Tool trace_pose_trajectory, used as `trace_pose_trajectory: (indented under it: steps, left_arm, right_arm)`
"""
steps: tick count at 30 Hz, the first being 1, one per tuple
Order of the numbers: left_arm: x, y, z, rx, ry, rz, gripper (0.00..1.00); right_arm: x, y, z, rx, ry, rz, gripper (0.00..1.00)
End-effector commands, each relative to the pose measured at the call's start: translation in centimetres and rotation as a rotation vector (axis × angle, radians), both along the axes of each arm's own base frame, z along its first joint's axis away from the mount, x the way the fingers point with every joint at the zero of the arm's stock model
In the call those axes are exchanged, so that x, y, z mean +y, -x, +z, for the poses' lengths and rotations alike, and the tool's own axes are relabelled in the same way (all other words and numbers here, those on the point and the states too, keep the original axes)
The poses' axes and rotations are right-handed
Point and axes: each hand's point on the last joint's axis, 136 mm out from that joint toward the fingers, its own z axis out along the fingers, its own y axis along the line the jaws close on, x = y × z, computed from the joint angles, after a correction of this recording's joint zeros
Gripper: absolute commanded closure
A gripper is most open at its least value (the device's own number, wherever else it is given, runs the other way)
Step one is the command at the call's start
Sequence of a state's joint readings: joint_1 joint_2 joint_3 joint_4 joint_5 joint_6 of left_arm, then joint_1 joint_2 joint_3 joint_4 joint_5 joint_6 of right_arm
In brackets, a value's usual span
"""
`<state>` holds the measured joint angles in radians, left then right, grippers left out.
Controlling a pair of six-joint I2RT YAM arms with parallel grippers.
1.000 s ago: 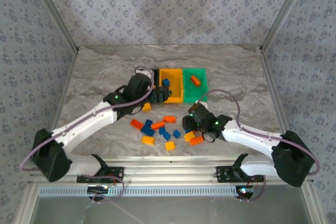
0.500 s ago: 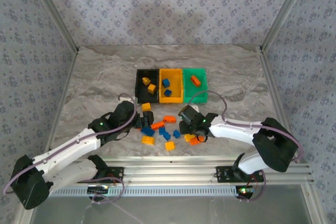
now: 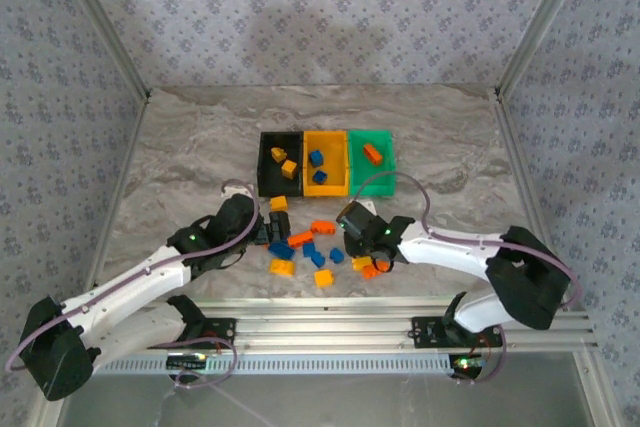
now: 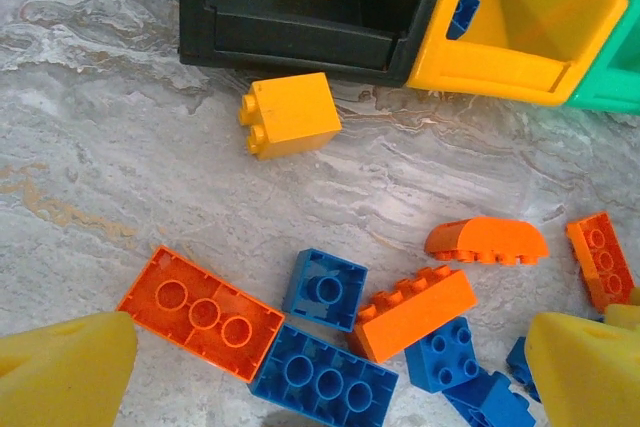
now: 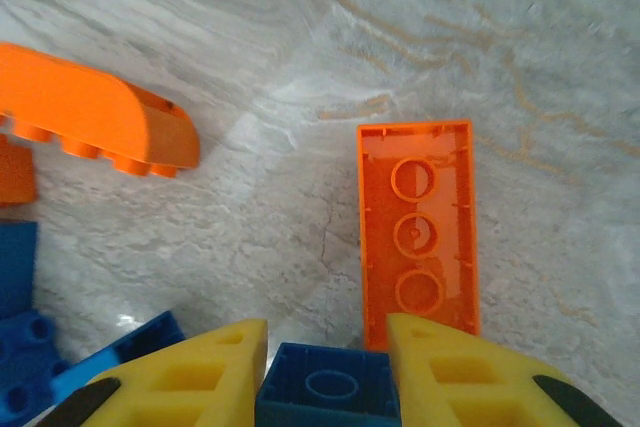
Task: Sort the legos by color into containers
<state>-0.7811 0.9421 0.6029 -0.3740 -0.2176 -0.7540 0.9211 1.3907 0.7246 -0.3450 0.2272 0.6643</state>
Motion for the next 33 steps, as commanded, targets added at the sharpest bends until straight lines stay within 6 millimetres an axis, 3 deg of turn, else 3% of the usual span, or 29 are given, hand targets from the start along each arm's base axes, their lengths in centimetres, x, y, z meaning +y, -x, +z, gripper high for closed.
trace_pose_trajectory:
  steps: [1, 4, 7, 11, 14, 21, 24, 27, 30, 33]
  left_arm:
    - [0.8, 0.1, -0.1, -0.010, -0.017, 0.022, 0.00]
    - [1.0, 0.3, -0.3, -0.010, -0.022, 0.021, 0.00]
    - [1.5, 0.6, -0.8, -0.002, -0.035, 0.032, 0.00]
    - [2.0, 1.1, -1.5, 0.018, -0.039, 0.037, 0.00]
    - [2.3, 1.5, -1.6, 0.023, -0.036, 0.041, 0.00]
    - [3.5, 2.1, -1.3, 0.018, -0.048, 0.064, 0.00]
    - [4.0, 2.3, -1.2, 0.012, -0.052, 0.072, 0.00]
    - [4.3, 2.4, -1.2, 0.011, -0.064, 0.077, 0.00]
    - [4.5, 2.5, -1.2, 0.010, -0.074, 0.077, 0.00]
    - [4.6, 2.4, -1.3, 0.013, -0.087, 0.072, 0.00]
  right_arm:
    - [0.1, -1.0, 3.6, -0.076, -0.020, -0.008, 0.71]
    - [0.9, -1.7, 5.8, -0.101, -0.065, -0.003, 0.71]
    - [2.3, -3.7, 8.4, -0.149, -0.087, 0.035, 0.71]
    - [4.4, -8.0, 11.5, -0.218, -0.114, 0.040, 0.70]
    - [5.6, -12.1, 12.5, -0.248, -0.119, 0.015, 0.70]
    - [6.4, -19.5, 9.8, -0.227, -0.076, -0.065, 0.69]
    - [6.4, -21.2, 8.1, -0.198, -0.053, -0.094, 0.69]
    - [6.5, -22.0, 7.3, -0.178, -0.052, -0.104, 0.61]
    - [6.8, -22.6, 8.4, -0.203, -0.079, -0.103, 0.42]
    - [7.2, -22.4, 11.0, -0.251, -0.113, -0.086, 0.32]
